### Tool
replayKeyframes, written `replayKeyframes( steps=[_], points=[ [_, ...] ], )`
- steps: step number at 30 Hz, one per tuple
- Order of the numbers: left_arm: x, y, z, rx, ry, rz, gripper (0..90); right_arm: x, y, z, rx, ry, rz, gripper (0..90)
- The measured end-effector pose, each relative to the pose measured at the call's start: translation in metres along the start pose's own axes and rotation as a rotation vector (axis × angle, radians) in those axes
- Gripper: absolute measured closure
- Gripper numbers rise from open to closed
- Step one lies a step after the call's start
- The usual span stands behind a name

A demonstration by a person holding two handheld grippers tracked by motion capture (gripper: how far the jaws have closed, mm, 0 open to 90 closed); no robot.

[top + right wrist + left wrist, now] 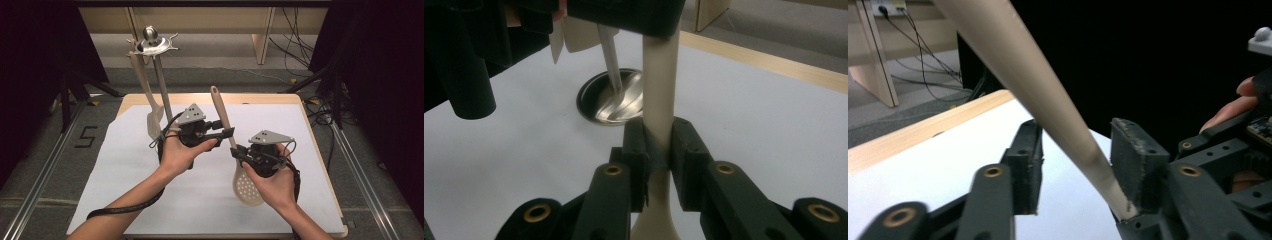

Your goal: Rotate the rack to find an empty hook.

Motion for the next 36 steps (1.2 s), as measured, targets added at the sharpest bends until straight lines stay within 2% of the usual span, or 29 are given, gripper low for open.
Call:
replayKeyframes(
  steps=[5,7,8,9,10,11,12,13,14,15,16,18,20,21,22,24,25,26,28,29,30,32,33,36],
  points=[
    [0.004,0.003,-0.003,0.019,0.001,0.026,65.1,-0.001,0.0,0.0,0.003,-0.005,0.0,79.1],
    [0.008,0.006,-0.006,0.036,0.012,0.05,68.3,0.0,-0.001,0.0,0.003,0.007,0.002,79.1],
    [0.011,0.007,-0.007,0.038,0.02,0.069,70.7,-0.001,-0.002,-0.001,0.012,0.001,-0.002,79.0],
    [0.014,0.008,-0.007,0.039,0.012,0.083,72.4,-0.005,-0.001,0.001,-0.002,-0.043,-0.008,78.9],
    [0.016,0.01,-0.008,0.037,0.003,0.091,73.6,-0.003,-0.003,0.0,0.008,-0.003,-0.01,78.9],
    [0.018,0.011,-0.008,0.036,0.0,0.102,74.5,-0.005,-0.003,0.001,0.002,-0.016,-0.013,78.9],
    [0.02,0.012,-0.009,0.034,-0.001,0.112,75.4,-0.003,-0.003,-0.001,0.004,0.01,-0.003,78.9],
    [0.021,0.013,-0.009,0.034,-0.004,0.116,76.0,-0.006,-0.004,-0.001,0.012,-0.016,-0.004,78.7],
    [0.021,0.014,-0.01,0.033,-0.013,0.118,76.2,-0.006,-0.005,-0.001,0.018,0.0,-0.008,78.6],
    [0.021,0.015,-0.01,0.03,-0.018,0.121,76.3,-0.005,-0.004,-0.002,0.006,0.021,-0.005,78.4],
    [0.02,0.016,-0.011,0.03,-0.017,0.124,76.4,-0.005,-0.006,-0.004,0.02,0.043,-0.018,77.7],
    [0.015,0.018,-0.01,0.022,-0.037,0.119,76.6,-0.007,-0.004,-0.003,0.007,0.029,-0.037,73.8],
    [0.01,0.02,-0.008,0.017,-0.042,0.114,76.6,-0.008,-0.002,-0.005,0.02,0.037,-0.043,66.8],
    [0.006,0.022,-0.008,0.013,-0.045,0.115,76.6,-0.009,0.001,-0.004,0.023,0.021,-0.036,66.1],
    [0.003,0.024,-0.007,0.013,-0.041,0.121,76.6,-0.007,0.004,-0.004,0.036,0.048,-0.024,64.9],
    [-0.002,0.028,-0.007,0.019,-0.022,0.139,76.6,-0.007,0.008,-0.001,0.056,0.014,-0.033,62.8],
    [-0.005,0.031,-0.006,0.012,-0.029,0.144,76.6,-0.004,0.012,0.0,0.054,0.021,-0.029,62.0],
    [-0.008,0.033,-0.006,0.013,-0.028,0.15,76.6,-0.002,0.015,0.002,0.066,-0.009,-0.021,61.7],
    [-0.011,0.039,-0.006,0.019,-0.034,0.161,76.6,0.007,0.02,0.005,0.072,-0.001,-0.014,61.3],
    [-0.013,0.042,-0.005,0.013,-0.045,0.168,76.7,0.01,0.022,0.007,0.083,-0.039,0.006,61.2],
    [-0.014,0.045,-0.006,0.01,-0.053,0.172,76.6,0.016,0.024,0.009,0.075,-0.023,0.02,61.0],
    [-0.017,0.05,-0.008,0.022,-0.056,0.176,76.6,0.024,0.028,0.014,0.07,-0.076,0.053,60.8],
    [-0.018,0.053,-0.009,0.018,-0.061,0.177,76.7,0.03,0.029,0.015,0.084,-0.065,0.051,60.7],
    [-0.023,0.058,-0.014,0.022,-0.085,0.168,76.6,0.04,0.032,0.021,0.074,-0.102,0.071,60.8]
  ],
)
Point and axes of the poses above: each handheld gripper's, and its own axes: y roughly backward along the jaws, z roughly out of its underside, x roughly to its right, the point moved 9 cm from there along -y, roughly forward along the jaws, and after that the axes turned 15 degrees about -z, right-handed, at the moved point
